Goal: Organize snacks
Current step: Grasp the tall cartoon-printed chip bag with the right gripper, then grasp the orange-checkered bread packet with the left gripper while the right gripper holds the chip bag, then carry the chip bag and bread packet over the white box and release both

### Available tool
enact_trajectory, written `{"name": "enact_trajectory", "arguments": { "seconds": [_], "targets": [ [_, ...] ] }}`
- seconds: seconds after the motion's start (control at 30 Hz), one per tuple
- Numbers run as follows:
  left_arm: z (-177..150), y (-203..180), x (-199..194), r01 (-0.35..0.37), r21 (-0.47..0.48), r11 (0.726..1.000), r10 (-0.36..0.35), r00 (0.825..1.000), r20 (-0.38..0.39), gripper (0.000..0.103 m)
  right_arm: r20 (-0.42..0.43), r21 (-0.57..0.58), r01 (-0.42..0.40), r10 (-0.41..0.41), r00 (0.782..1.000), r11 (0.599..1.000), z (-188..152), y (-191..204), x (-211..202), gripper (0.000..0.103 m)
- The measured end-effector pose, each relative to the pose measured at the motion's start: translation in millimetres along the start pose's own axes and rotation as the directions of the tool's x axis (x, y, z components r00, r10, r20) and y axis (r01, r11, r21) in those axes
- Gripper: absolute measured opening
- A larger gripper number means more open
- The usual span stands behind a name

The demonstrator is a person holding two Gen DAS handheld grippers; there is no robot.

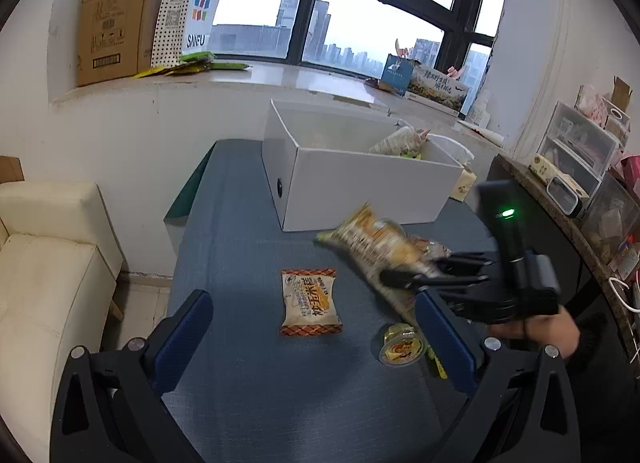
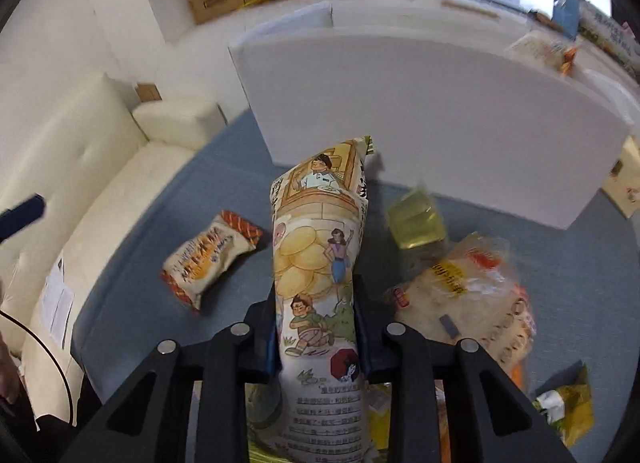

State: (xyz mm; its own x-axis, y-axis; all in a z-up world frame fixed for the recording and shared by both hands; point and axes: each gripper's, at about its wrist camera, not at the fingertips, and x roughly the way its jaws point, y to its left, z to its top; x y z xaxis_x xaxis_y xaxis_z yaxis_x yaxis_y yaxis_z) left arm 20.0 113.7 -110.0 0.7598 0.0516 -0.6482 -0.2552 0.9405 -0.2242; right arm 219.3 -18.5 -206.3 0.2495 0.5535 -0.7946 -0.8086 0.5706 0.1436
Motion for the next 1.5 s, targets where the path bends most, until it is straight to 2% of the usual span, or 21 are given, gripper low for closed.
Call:
{"name": "enact_trajectory", "arguments": {
  "seconds": [0.17,0.37,0.57,0.67,0.73,0.77,0.8,0.83,0.9,0.93,0.97,1.03,1.13,1.23,1.33,1.5],
  "targets": [
    [-3,-8,20,0.0,0.037,0.999,0.002,0.999,-0.046,0.103,0.102,0.055,-0.031,0.025,0.994,0.998,-4,-12,-41,0.032],
    [1,-19,69,-0.014,0.082,0.997,0.026,0.99,-0.139,0.103,0.23,0.117,-0.058,0.03,0.973,0.991,-24,-21,-104,0.032],
    [2,-9,119,-0.03,0.037,0.999,0.037,0.972,-0.23,0.103,0.309,0.183,-0.071,0.011,0.951,0.981,-56,-30,-143,0.032],
    [-3,-8,137,-0.095,0.061,0.994,0.108,0.957,-0.27,0.101,0.325,0.215,-0.072,-0.002,0.946,0.974,-68,-35,-149,0.032],
    [-7,-8,144,-0.121,0.074,0.99,0.138,0.948,-0.286,0.09,0.334,0.232,-0.077,-0.005,0.942,0.97,-71,-39,-154,0.032],
    [-8,-10,144,-0.134,0.101,0.986,0.157,0.95,-0.272,0.083,0.335,0.237,-0.08,-0.004,0.942,0.968,-72,-41,-155,0.032],
    [-8,-14,143,-0.15,0.142,0.978,0.183,0.948,-0.259,0.063,0.336,0.239,-0.079,-0.006,0.942,0.968,-73,-42,-157,0.032],
    [-9,-15,141,-0.152,0.152,0.977,0.187,0.949,-0.253,0.05,0.336,0.241,-0.075,-0.011,0.942,0.968,-72,-42,-156,0.032],
    [-7,-11,136,-0.101,0.109,0.989,0.126,0.959,-0.252,0.049,0.336,0.236,-0.077,-0.007,0.942,0.969,-73,-42,-155,0.032],
    [-6,-10,130,-0.101,0.099,0.99,0.121,0.965,-0.231,0.049,0.338,0.232,-0.08,-0.004,0.941,0.969,-72,-41,-155,0.032],
    [-4,-12,121,-0.106,0.108,0.989,0.125,0.974,-0.19,0.049,0.339,0.227,-0.08,-0.002,0.941,0.971,-73,-39,-155,0.032],
    [2,-15,101,-0.066,0.103,0.992,0.079,0.988,-0.13,0.049,0.339,0.217,-0.075,-0.003,0.941,0.973,-72,-37,-155,0.032],
    [17,-20,72,-0.013,0.088,0.996,0.017,0.999,-0.05,0.049,0.342,0.215,-0.07,-0.008,0.94,0.974,-70,-36,-152,0.032],
    [42,-25,48,0.041,0.08,0.996,-0.043,0.999,0.033,0.049,0.357,0.208,-0.076,-0.004,0.934,0.975,-58,-37,-153,0.032],
    [75,-29,37,0.057,0.086,0.995,-0.065,0.994,0.091,0.049,0.38,0.188,-0.054,-0.022,0.925,0.981,-33,-40,-156,0.032],
    [140,-32,51,0.084,0.07,0.994,-0.093,0.985,0.146,0.049,0.406,0.19,-0.058,-0.024,0.914,0.98,36,-59,-152,0.032]
  ]
}}
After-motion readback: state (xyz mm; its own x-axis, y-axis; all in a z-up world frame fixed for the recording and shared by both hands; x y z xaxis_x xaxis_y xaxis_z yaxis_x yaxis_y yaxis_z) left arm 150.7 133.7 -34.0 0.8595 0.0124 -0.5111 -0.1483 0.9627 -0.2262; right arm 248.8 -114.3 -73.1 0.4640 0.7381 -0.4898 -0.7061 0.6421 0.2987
